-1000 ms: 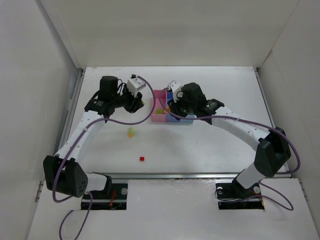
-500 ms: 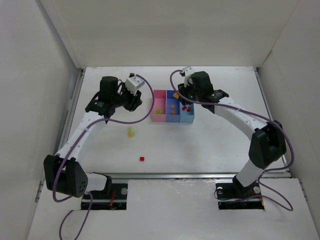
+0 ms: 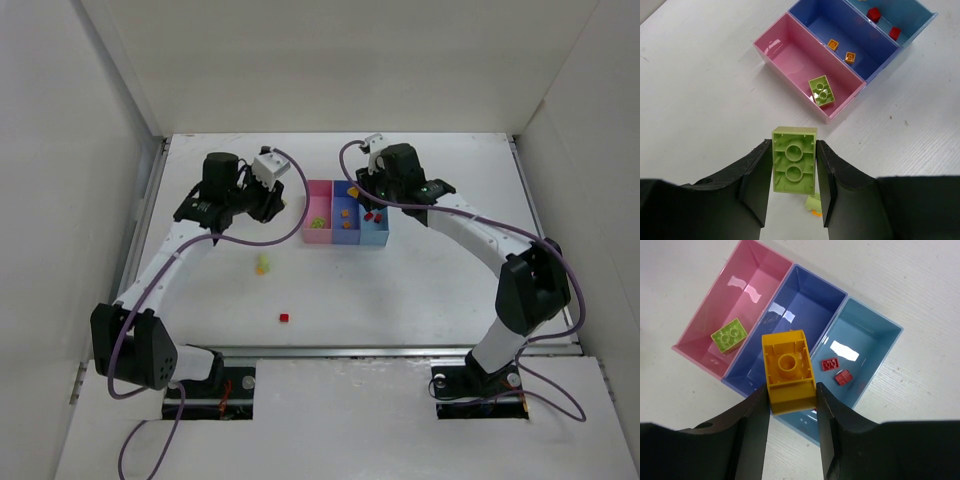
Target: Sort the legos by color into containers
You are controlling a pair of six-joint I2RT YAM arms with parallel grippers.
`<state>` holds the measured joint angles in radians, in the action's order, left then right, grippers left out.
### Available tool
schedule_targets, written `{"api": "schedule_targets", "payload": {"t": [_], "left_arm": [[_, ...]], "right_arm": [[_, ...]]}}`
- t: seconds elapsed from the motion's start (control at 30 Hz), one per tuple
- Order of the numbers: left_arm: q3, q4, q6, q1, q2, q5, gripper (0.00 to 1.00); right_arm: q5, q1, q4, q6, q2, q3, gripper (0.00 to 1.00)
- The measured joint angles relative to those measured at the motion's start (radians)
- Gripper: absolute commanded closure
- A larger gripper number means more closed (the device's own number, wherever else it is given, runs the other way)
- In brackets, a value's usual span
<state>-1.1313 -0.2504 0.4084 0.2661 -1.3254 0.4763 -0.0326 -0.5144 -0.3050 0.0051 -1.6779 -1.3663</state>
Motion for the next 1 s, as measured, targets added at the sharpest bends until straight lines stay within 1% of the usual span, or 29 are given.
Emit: {"api": "schedule_targets", "payload": {"t": [0.8, 1.0], "left_arm": [[0.000, 0.000, -0.010, 0.000, -0.002, -0.002, 1.00], [0.000, 0.001, -0.010, 0.000, -0.002, -0.002, 1.00]], "right_arm": [[0.014, 0.019, 0.000, 0.014, 0.000, 0.000, 1.00], [0.014, 0.024, 0.004, 0.060, -0.014, -0.011, 1.00]]}}
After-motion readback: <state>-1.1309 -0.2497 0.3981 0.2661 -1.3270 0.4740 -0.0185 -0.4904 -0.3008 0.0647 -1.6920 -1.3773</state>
